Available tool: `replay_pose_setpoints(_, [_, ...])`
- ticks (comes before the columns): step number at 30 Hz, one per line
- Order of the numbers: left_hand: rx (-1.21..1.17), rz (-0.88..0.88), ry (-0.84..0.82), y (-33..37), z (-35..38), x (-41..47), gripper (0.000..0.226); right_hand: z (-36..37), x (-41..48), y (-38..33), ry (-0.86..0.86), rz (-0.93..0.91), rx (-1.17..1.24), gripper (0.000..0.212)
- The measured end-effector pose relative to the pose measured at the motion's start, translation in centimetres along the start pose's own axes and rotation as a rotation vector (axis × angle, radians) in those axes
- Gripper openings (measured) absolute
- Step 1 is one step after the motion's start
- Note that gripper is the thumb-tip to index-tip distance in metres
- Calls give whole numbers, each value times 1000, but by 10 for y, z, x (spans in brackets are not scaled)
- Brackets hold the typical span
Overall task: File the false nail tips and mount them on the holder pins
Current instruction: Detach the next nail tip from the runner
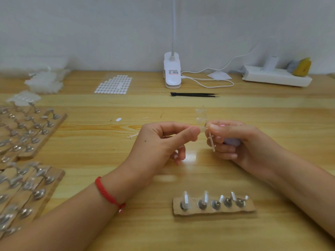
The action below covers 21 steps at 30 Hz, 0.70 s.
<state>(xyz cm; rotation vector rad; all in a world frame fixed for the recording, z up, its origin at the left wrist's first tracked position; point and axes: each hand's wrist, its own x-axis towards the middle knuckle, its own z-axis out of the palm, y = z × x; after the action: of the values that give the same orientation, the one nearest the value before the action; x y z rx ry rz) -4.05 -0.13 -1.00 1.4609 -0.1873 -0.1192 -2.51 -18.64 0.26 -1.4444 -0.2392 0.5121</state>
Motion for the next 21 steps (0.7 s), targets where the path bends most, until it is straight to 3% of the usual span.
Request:
replay_pose_setpoints(9, [50, 11, -28, 0, 1, 1, 12, 4, 1, -1, -4, -31, -52, 24])
replay_pose_setpoints(14, [69, 82, 136, -4, 1, 2, 20, 9, 9, 8, 260, -103, 37, 28])
replay_pose_setpoints(17, [130, 125, 214, -5, 2, 1, 19, 18, 12, 18, 434, -244, -120, 30])
replay_pose_setpoints(21, [212, 246, 236, -4, 4, -3, 18, 13, 11, 18, 522, -368, -394, 20])
